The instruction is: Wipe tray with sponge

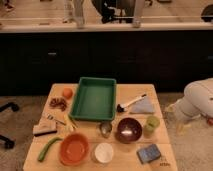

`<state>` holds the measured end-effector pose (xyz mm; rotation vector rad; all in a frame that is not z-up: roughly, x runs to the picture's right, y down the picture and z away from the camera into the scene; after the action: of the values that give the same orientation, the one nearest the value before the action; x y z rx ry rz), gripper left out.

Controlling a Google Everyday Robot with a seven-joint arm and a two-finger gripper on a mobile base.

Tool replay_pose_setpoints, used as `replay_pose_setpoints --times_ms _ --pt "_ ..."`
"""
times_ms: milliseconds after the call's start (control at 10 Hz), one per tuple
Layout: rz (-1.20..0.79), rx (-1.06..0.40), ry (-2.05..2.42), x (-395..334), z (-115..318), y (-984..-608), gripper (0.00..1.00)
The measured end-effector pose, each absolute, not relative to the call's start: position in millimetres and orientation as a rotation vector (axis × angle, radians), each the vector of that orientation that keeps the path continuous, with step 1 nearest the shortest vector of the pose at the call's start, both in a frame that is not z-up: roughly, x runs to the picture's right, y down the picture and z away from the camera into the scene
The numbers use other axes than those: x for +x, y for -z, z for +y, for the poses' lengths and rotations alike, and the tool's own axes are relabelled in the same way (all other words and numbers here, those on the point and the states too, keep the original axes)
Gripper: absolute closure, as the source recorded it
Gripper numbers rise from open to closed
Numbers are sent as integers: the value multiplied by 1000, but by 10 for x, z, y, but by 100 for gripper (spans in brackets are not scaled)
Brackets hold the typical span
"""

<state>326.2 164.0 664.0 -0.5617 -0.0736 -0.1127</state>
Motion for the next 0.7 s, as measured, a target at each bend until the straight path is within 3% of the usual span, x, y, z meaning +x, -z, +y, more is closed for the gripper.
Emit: replay_pose_setpoints --times_ms 700 --pt "-118 -570 182 3129 2401 -6604 20"
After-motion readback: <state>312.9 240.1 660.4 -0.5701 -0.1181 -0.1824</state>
